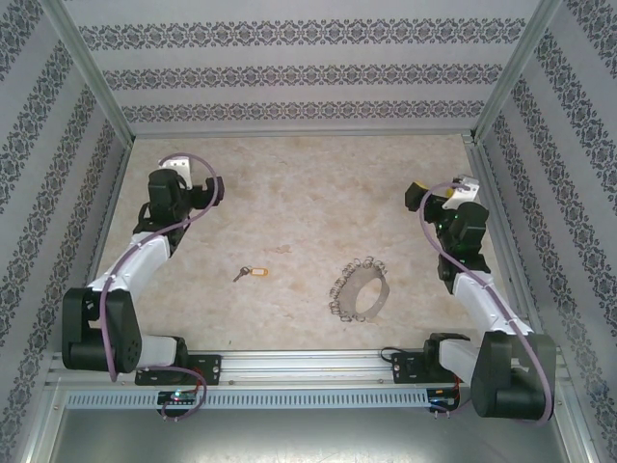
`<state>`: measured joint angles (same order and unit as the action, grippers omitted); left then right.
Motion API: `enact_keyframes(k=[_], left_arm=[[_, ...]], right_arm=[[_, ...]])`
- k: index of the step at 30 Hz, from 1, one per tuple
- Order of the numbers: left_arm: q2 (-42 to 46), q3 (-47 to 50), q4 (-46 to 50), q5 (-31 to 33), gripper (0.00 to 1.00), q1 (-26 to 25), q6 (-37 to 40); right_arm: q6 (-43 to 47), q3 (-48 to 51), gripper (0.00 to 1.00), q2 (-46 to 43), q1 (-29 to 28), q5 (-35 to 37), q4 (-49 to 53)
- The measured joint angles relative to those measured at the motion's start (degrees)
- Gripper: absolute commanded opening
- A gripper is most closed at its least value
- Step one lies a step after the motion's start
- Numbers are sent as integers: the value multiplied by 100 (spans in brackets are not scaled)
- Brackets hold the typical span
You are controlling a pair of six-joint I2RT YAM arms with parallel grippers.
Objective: Put the keys on the keyring
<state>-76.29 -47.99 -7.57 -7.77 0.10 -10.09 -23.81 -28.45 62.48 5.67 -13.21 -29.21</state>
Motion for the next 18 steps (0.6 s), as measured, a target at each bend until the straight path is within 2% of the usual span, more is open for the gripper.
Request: enact_keyframes(k=[4,9,14,18], left_arm=[[116,-350,780,-179,99,-201,-470],[339,-509,1464,-369,99,-866,-702],[501,-551,2057,-428,98,-1663,-710],[463,-717,2413,-492,95,-2321,-704]], right_arm=[[-754,-138,98,188,127,-931,120],[-1652,-157,98,433,210,-1698,149],[-2118,-153,98,269,210,-1886,420],[-2133,-149,95,-101,210,-1902,922]])
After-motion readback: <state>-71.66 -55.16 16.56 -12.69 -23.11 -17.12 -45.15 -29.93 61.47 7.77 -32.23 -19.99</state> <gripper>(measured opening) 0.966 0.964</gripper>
